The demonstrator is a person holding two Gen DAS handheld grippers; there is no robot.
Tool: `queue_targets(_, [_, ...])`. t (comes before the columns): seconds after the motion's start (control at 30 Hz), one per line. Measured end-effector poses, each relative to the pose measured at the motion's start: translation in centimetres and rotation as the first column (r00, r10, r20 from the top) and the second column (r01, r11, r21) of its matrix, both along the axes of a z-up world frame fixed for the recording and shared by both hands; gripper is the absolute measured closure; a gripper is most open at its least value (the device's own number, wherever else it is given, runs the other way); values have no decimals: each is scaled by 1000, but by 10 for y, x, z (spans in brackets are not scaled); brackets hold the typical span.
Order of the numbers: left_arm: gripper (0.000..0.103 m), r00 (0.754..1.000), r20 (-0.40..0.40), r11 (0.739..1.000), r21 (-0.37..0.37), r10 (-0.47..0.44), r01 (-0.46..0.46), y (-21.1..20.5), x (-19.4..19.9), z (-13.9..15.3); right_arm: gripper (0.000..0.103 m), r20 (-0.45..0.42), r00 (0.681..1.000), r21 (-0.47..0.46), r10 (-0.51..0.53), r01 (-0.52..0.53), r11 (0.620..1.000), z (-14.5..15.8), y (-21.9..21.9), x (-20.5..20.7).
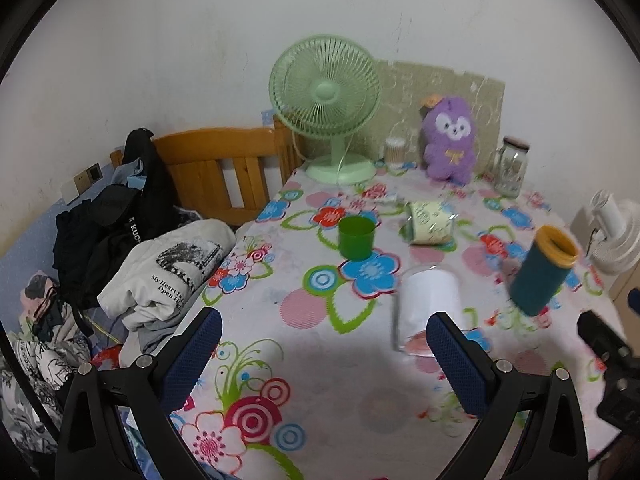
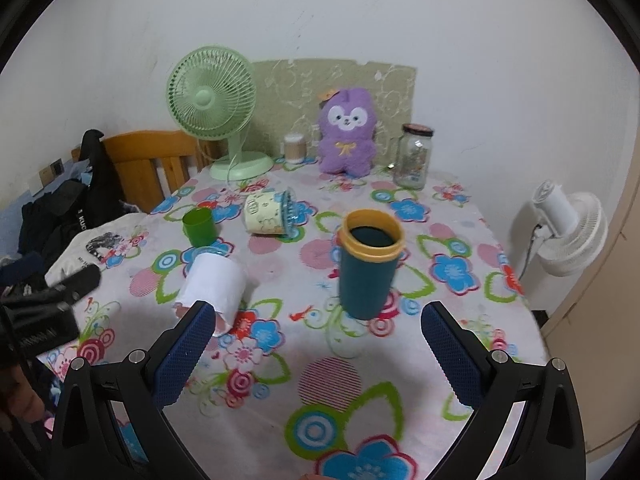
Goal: Flip cup upside down
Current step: 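Move the right tool to the white paper cup and close on it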
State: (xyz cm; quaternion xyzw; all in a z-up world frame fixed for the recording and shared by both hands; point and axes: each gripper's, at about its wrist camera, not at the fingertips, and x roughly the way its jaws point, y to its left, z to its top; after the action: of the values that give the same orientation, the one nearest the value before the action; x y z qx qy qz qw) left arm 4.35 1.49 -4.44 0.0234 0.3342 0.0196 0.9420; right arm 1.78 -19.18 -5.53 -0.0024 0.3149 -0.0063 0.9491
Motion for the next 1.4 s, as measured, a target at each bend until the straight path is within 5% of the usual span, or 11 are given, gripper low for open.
queue_targets(0.83, [0,976,-213,999,-9,-43,42,14,108,-63,0,-197,979,-12,58,-62,998,-59,57,115])
queue_targets(1.4, [0,971,-238,1000,-7,-11,9,42,121,-71,0,-272,940,138,206,-174,975,-70,85,134])
